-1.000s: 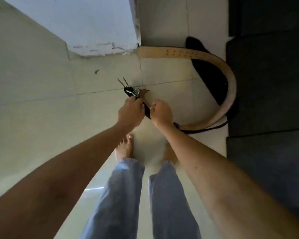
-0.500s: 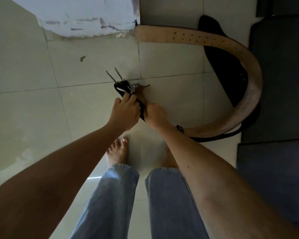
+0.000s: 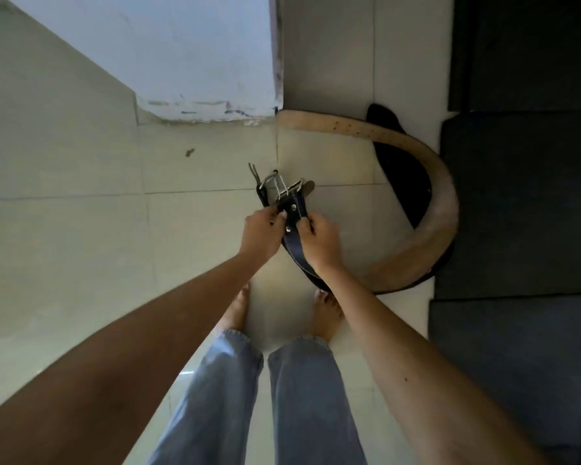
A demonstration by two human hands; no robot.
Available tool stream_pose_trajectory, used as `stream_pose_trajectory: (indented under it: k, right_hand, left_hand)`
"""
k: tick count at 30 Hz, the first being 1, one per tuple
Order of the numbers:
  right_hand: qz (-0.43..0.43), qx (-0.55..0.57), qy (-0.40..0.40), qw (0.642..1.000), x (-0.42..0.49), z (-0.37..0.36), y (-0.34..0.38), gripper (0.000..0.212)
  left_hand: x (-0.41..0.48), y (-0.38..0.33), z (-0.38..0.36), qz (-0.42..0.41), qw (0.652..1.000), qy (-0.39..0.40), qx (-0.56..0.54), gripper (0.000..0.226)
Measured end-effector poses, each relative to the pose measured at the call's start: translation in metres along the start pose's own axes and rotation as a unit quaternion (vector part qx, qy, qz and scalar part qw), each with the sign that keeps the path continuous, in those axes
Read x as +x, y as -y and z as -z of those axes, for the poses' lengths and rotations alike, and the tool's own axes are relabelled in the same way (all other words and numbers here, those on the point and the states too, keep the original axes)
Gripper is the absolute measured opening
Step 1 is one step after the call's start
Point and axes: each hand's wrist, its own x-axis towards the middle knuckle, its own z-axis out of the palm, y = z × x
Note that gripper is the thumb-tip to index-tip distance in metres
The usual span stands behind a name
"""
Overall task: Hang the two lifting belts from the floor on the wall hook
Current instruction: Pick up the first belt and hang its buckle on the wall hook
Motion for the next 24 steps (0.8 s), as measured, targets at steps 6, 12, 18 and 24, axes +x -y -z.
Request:
stream_pose_trajectory:
  k: [6,12,18,24]
  right_hand:
    - [0.030,0.102,-0.048,0.993,-0.050,0.053,0.070,0.024]
    - [0.059,0.175,-0.064,0.981,-0.113,0.124,0.163,0.028]
    - [0.056,0.283,-0.031,0.957,-0.240,0.180,0.257,0.015]
    - [0.144,0.285,-0.081,0.944,-0.355,0.281,0.369,0.030]
  left_hand:
    - [-0.045,-0.048,0.038,0.117,0.966,0.011,-0.229,0.037]
    - [-0.115,-0.136,0.117,0.068,0.942,-0.007,-0.330,0.034]
    - [-0.252,-0.213,0.202,-0.013,0.940,-0.055,-0.336,0.033]
    - [-0.368,-0.314,0.295,-0.180,0.936,-0.081,-0.291,0.030]
